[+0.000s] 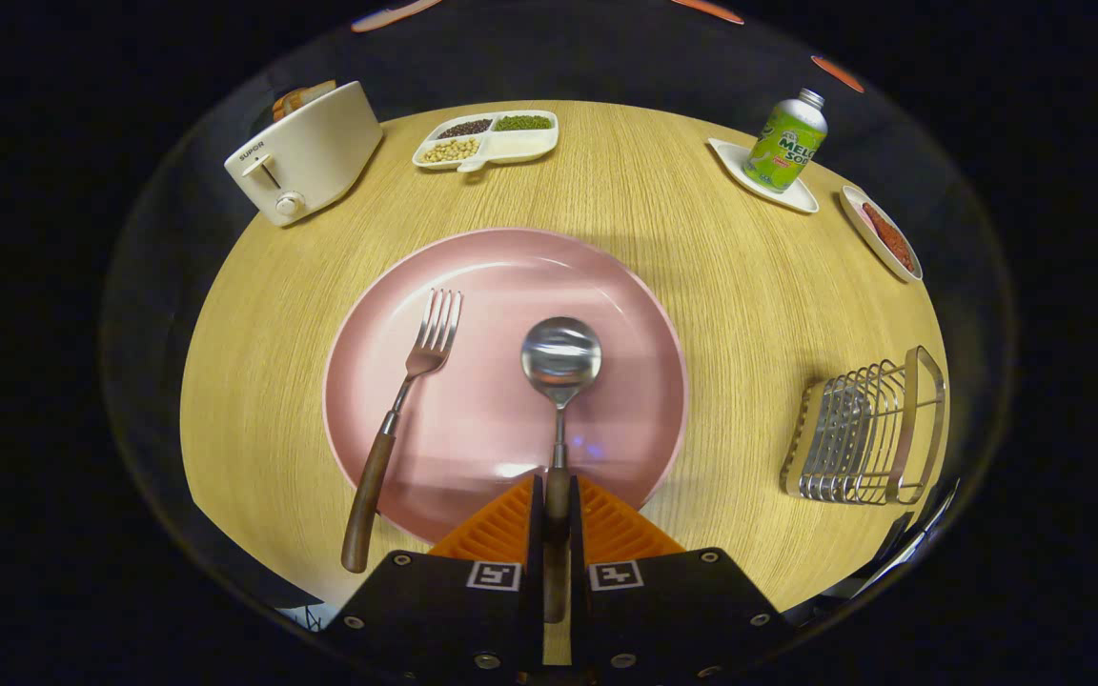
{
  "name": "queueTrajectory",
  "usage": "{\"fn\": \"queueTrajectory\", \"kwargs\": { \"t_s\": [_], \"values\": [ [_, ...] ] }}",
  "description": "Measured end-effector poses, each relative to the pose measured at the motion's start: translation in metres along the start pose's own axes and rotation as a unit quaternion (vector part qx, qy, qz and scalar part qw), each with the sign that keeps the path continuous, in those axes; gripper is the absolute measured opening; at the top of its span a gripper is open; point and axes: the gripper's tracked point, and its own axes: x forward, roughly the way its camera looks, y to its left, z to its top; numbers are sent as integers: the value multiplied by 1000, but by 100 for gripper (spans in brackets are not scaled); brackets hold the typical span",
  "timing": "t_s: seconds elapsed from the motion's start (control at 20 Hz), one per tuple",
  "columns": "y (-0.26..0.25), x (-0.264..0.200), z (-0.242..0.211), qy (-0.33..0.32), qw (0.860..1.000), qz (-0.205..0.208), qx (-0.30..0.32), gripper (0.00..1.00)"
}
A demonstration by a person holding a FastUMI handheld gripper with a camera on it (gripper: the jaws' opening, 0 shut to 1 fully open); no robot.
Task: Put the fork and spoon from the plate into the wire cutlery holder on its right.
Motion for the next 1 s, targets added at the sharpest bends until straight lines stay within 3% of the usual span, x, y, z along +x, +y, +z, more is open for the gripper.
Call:
{"fn": "queueTrajectory", "kwargs": {
  "t_s": [0.35,1.0],
  "values": [
    [-7,-15,7,-23,1000,11,2,6],
    [-63,-109,33,-108,993,13,54,5]
  ]
}}
